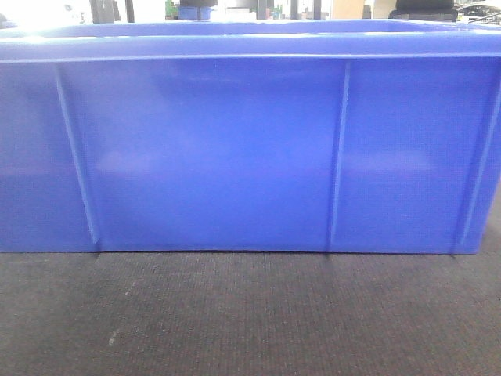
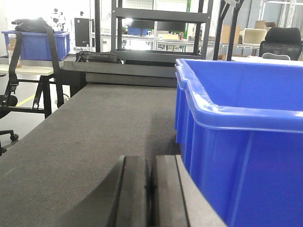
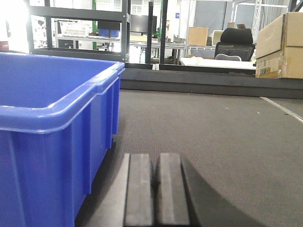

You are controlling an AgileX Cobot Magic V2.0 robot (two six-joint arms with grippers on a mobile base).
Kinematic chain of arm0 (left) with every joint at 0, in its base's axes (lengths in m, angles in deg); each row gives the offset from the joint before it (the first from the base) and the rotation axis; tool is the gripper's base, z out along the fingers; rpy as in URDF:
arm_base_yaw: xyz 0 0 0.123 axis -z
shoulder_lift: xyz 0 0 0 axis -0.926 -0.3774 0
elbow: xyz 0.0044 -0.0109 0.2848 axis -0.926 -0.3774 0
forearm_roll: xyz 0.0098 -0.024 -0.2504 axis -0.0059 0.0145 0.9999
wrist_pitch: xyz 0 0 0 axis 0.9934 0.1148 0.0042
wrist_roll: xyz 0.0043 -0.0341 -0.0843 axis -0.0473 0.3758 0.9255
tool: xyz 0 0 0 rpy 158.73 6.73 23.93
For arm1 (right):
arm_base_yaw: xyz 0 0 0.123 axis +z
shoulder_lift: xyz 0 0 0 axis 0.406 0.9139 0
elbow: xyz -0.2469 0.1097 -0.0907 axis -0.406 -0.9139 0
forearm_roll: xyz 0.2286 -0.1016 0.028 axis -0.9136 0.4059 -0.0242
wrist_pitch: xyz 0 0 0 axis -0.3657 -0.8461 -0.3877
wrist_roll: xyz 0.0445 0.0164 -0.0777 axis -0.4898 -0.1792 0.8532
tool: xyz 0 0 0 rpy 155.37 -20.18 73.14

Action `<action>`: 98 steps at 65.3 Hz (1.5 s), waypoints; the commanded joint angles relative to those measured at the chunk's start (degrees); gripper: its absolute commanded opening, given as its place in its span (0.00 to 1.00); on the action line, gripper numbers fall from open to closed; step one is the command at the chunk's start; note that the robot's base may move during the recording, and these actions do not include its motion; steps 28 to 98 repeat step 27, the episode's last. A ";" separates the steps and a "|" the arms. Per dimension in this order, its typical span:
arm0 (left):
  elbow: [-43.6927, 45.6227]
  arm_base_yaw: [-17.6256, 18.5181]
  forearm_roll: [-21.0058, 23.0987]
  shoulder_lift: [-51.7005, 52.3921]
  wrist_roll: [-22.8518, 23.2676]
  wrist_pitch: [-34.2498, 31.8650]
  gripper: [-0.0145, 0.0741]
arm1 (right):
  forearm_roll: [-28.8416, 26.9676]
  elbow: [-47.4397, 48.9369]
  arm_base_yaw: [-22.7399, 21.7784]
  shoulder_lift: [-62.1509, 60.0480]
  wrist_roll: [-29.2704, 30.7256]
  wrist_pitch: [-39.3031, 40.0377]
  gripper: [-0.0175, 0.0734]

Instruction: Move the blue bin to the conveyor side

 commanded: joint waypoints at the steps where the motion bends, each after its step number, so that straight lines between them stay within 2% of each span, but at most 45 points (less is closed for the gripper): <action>1: 0.09 -0.23 0.32 0.25 -0.16 -1.02 0.17 | -0.15 -0.01 -0.36 -0.18 0.27 1.39 0.11; 98: 0.09 -0.23 0.32 0.25 -0.16 -1.02 0.17 | -0.15 -0.01 -0.36 -0.18 0.27 1.39 0.11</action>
